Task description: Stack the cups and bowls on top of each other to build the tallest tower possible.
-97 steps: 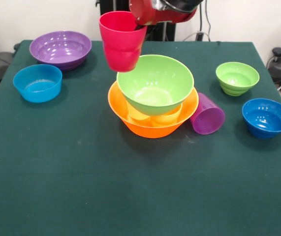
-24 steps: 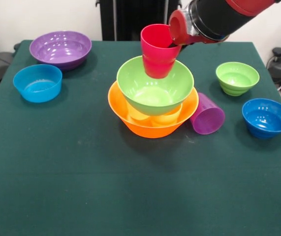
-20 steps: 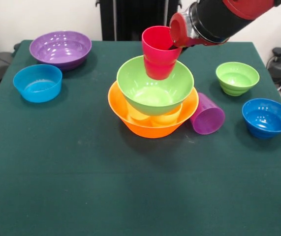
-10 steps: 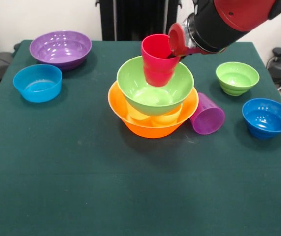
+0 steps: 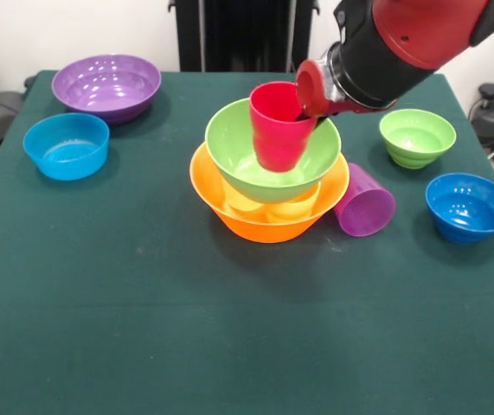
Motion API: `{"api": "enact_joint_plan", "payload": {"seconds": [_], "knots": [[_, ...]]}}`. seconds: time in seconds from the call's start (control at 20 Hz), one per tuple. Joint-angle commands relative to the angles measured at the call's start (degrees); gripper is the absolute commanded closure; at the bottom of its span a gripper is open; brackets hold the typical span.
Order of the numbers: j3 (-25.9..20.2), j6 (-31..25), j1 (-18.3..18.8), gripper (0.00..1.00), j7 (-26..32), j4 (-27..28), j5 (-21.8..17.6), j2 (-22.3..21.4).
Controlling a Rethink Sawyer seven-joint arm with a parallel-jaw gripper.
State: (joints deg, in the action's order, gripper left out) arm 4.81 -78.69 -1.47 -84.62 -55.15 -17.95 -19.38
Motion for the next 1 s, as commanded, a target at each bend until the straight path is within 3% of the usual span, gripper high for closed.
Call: {"api": "enact_joint_plan", "payload": {"seconds": [0.05,0.7,1.0], "knots": [[-3.59,4.67,0.35,1.0,-7.66,-4.43,1.32,2.53],[-2.42,8.42,0.57,1.0,-5.13,-14.7,2.44,-3.98],[-2.44,8.19,0.55,1.0,-5.33,-15.19,2.11,-4.43]]}}
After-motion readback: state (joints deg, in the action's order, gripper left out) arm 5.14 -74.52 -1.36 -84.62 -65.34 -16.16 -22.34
